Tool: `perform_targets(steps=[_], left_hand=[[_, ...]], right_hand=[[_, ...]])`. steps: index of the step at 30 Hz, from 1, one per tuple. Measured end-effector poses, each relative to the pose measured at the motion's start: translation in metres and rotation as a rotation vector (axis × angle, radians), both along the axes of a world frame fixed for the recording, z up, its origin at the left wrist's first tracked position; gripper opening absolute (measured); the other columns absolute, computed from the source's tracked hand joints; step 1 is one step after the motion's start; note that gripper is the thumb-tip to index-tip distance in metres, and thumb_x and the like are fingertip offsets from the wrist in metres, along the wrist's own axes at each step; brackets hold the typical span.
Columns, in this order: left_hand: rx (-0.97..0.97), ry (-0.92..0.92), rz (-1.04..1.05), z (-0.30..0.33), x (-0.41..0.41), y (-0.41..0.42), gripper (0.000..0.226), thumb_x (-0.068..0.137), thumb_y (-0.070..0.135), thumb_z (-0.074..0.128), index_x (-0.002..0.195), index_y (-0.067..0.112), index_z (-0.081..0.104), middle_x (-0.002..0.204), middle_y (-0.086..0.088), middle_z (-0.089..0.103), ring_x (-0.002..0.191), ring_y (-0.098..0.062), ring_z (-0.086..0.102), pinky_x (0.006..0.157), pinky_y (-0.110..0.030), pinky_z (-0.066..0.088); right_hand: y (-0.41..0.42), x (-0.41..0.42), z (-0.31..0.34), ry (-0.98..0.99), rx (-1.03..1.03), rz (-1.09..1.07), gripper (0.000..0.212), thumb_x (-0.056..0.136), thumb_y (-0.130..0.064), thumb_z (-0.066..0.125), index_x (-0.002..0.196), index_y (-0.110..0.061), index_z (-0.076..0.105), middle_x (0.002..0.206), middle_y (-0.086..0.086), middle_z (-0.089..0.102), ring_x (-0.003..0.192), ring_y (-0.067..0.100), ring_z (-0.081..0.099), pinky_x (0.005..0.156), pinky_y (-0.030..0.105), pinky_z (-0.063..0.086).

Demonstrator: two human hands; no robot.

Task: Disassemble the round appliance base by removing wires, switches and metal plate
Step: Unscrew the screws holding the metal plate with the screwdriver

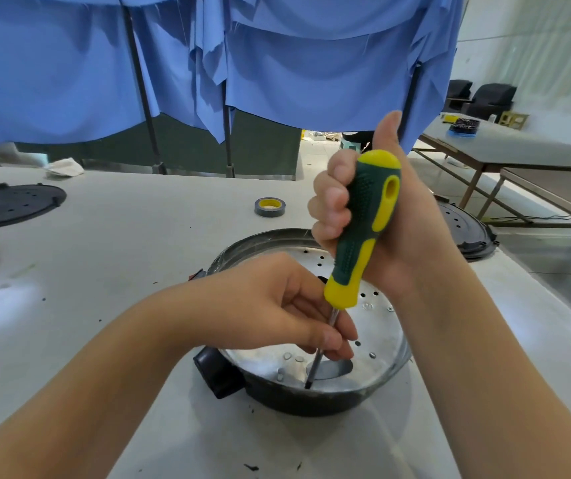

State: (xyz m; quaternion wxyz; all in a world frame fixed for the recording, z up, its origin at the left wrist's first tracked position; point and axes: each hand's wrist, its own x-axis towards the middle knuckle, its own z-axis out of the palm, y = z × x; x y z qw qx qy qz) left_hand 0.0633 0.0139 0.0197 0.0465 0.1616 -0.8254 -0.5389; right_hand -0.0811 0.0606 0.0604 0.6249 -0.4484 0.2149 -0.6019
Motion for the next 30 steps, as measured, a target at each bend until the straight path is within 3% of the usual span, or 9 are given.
perform_targets(steps=[5,8,11,14,15,20,24,26,30], left_hand=[[0.022,0.040,0.047,-0.003,0.001,0.001,0.015,0.088,0.005,0.068,0.097,0.016,0.074,0.092,-0.002,0.078,0.090,-0.016,0.074,0.081,-0.024,0.057],[0.000,0.069,0.112,-0.009,0.000,0.003,0.016,0.090,0.006,0.066,0.097,0.018,0.073,0.089,0.002,0.078,0.088,-0.014,0.074,0.081,-0.022,0.057],[-0.003,0.161,0.211,-0.022,-0.002,0.012,0.018,0.091,0.003,0.063,0.097,0.018,0.072,0.085,0.001,0.077,0.082,-0.016,0.075,0.078,-0.022,0.057],[-0.051,0.274,0.309,-0.036,0.001,0.021,0.017,0.093,0.005,0.061,0.103,0.014,0.071,0.086,-0.001,0.076,0.079,-0.016,0.074,0.077,-0.024,0.058],[-0.088,0.312,0.333,-0.040,0.003,0.024,0.018,0.093,0.006,0.061,0.106,0.014,0.070,0.088,-0.001,0.076,0.079,-0.016,0.074,0.077,-0.026,0.058],[-0.303,0.421,0.442,-0.054,0.004,0.033,0.020,0.092,0.009,0.060,0.105,0.019,0.071,0.083,0.008,0.073,0.073,-0.009,0.071,0.068,-0.017,0.055],[-0.427,0.477,0.468,-0.057,0.003,0.040,0.032,0.090,0.011,0.055,0.099,0.039,0.066,0.080,0.017,0.070,0.072,-0.008,0.070,0.065,-0.017,0.053],[-0.460,0.485,0.479,-0.058,0.002,0.042,0.029,0.091,0.014,0.055,0.099,0.040,0.067,0.082,0.015,0.071,0.072,-0.008,0.070,0.065,-0.020,0.055],[-0.500,0.475,0.470,-0.061,0.000,0.049,0.015,0.093,0.030,0.054,0.099,0.039,0.065,0.084,0.020,0.069,0.074,-0.004,0.069,0.066,-0.020,0.054]], right_hand=[[-0.003,-0.002,0.001,0.214,0.014,-0.274,0.088,0.094,-0.065,0.009,0.055,-0.012,0.068,0.064,0.008,0.069,0.050,0.016,0.061,0.050,0.021,0.051],[0.001,-0.002,-0.006,0.385,0.052,-0.365,0.083,0.090,-0.067,0.010,0.072,-0.008,0.065,0.069,0.007,0.067,0.055,0.016,0.062,0.056,0.027,0.056],[0.013,-0.004,-0.023,0.496,-0.018,-0.498,0.070,0.076,-0.075,0.030,0.092,-0.015,0.063,0.075,-0.004,0.066,0.069,0.013,0.063,0.068,0.032,0.054],[0.031,0.001,-0.047,0.688,-0.115,-0.657,0.028,0.079,-0.052,0.061,0.099,-0.031,0.063,0.075,-0.016,0.064,0.071,-0.001,0.061,0.066,0.019,0.051],[0.036,0.005,-0.057,0.709,-0.127,-0.680,0.025,0.079,-0.042,0.069,0.101,-0.031,0.063,0.075,-0.015,0.063,0.071,-0.001,0.061,0.063,0.017,0.051],[0.050,0.014,-0.082,0.567,-0.125,-0.792,0.025,0.076,-0.008,0.075,0.095,-0.022,0.068,0.081,-0.006,0.070,0.076,0.003,0.067,0.062,0.014,0.052],[0.051,0.013,-0.083,0.511,-0.094,-0.738,0.033,0.065,-0.019,0.086,0.092,-0.028,0.067,0.085,-0.004,0.071,0.078,0.007,0.068,0.060,0.020,0.054],[0.051,0.013,-0.083,0.505,-0.099,-0.750,0.028,0.065,-0.019,0.081,0.088,-0.028,0.066,0.082,-0.004,0.071,0.075,0.010,0.068,0.063,0.021,0.054],[0.057,0.012,-0.083,0.430,-0.106,-0.742,0.023,0.066,-0.017,0.080,0.081,-0.023,0.064,0.070,-0.004,0.068,0.062,0.011,0.065,0.052,0.021,0.051]])
